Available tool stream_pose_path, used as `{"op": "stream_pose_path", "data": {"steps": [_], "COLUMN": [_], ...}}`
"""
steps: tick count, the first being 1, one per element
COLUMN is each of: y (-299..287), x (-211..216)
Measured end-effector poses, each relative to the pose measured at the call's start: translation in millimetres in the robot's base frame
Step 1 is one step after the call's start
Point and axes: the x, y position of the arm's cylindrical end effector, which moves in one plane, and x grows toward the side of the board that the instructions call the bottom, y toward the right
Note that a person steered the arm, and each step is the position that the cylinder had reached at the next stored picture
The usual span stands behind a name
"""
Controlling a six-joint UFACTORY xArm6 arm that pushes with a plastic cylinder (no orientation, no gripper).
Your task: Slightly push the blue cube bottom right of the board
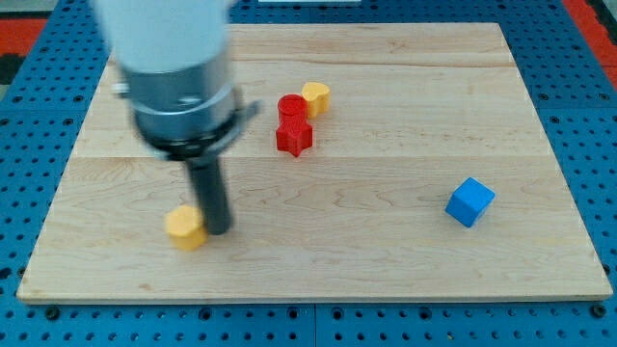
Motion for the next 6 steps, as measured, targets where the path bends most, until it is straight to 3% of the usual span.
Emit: {"op": "stream_pose_path", "data": {"steps": [1, 2, 3, 4, 5, 6], "y": [-21.0, 85.3, 186.7, 264.7, 295.4, 286.5], "x": [-17.8, -67.2, -76.4, -69.3, -37.9, -20.4]}}
